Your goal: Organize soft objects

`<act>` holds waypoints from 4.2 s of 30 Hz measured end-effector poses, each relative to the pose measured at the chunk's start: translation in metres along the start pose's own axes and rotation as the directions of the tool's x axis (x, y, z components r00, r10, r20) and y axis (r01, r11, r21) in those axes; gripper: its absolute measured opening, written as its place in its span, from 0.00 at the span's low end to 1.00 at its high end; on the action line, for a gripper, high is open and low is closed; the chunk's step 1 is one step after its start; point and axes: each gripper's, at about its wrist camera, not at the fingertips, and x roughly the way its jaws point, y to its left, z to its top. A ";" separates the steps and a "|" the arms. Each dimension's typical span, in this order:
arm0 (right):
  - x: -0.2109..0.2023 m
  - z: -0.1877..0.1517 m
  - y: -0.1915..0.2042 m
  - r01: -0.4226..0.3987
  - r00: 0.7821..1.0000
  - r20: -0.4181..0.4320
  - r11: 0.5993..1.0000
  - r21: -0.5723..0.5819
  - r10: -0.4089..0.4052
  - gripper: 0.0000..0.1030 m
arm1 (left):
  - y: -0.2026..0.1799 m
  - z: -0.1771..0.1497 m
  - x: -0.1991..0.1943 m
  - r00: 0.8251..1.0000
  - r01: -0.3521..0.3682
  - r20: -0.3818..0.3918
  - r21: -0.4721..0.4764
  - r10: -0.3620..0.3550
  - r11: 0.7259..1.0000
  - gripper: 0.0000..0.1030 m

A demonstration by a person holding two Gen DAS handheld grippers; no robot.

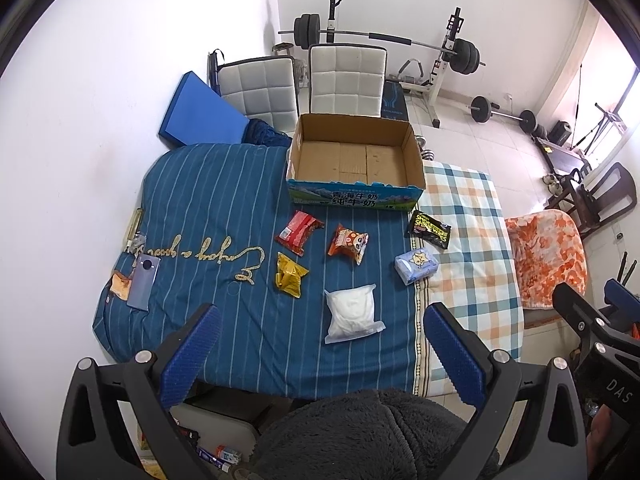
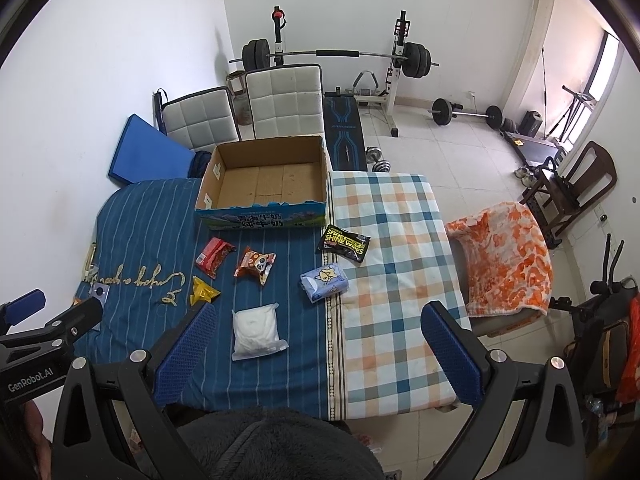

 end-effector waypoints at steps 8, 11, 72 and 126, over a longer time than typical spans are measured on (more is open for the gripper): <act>0.001 0.004 0.001 -0.006 1.000 0.006 1.000 -0.012 0.006 1.00 | -0.003 0.001 -0.001 1.000 -0.002 0.003 -0.002 0.002 1.000 1.00; 0.000 0.003 0.001 -0.010 1.000 0.003 1.000 -0.012 0.010 1.00 | -0.002 0.000 -0.001 1.000 -0.001 0.002 -0.002 0.001 1.000 1.00; 0.547 -0.072 0.029 -0.520 0.787 -0.556 0.199 -0.831 -0.268 0.49 | -0.023 -0.090 0.359 0.815 -0.134 -0.576 -0.295 -0.064 0.946 1.00; 0.623 -0.019 -0.154 -0.086 0.667 -0.729 0.988 0.130 0.154 0.89 | -0.054 -0.055 0.475 0.839 -0.051 -0.544 -0.032 0.025 0.998 0.74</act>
